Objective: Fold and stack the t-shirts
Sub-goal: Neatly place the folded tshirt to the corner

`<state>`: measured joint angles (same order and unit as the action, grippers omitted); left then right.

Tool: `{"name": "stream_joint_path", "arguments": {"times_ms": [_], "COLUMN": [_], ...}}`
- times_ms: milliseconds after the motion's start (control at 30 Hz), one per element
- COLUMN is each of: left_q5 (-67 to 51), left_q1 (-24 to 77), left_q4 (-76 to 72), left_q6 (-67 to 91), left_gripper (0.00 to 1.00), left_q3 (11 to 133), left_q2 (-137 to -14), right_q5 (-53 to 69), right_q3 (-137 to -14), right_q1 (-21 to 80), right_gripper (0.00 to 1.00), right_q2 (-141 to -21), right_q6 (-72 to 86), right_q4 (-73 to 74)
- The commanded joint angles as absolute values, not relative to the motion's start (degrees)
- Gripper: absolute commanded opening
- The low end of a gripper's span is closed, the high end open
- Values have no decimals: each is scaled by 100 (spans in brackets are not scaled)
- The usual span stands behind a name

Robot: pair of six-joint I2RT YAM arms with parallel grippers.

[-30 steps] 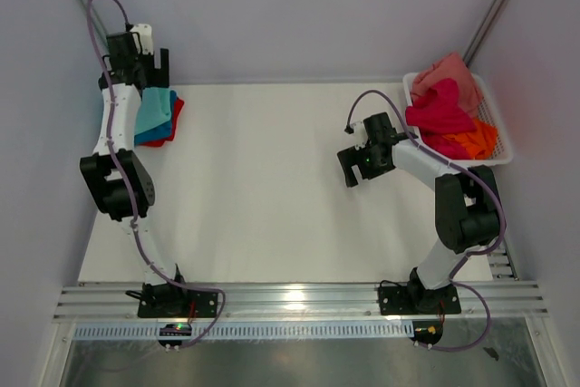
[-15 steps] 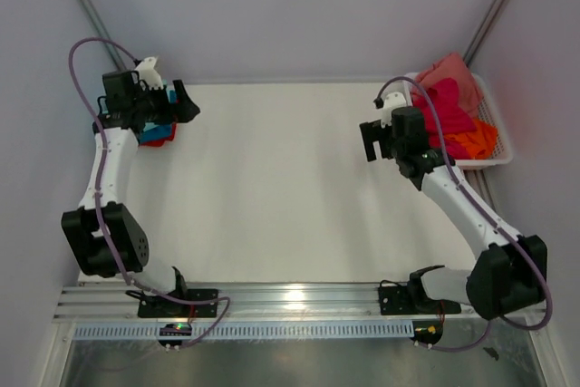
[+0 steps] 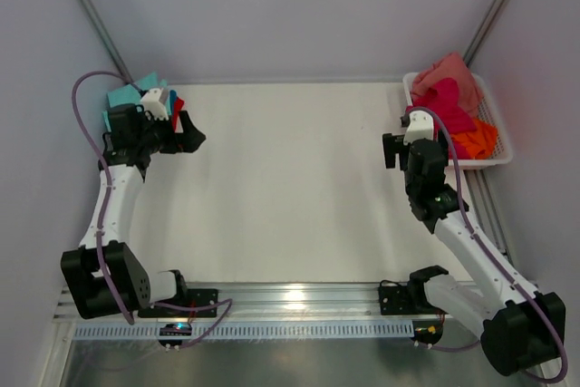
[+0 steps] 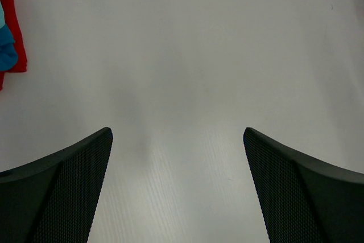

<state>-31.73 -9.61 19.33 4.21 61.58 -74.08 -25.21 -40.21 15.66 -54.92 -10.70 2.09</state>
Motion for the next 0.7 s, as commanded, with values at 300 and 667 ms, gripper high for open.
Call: {"name": "stream_joint_path", "arguments": {"times_ms": [300,667], "left_q5": [-2373,-2496], "left_q1": [-967,-774], "left_q4": [-859,-1661], "left_q6": [369,325], "left_gripper": [99,99], "left_q3": [4001,3718], "left_q2": [-6723,-7602], "right_q5": [-2576,-2409], "right_q3": [-3306,-3016], "right_q1": [1591,1591], "right_gripper": [99,99], "right_q2": [-5071,-5739], "right_q6": [-923,-483], "right_q4": [-922,-1169]}}
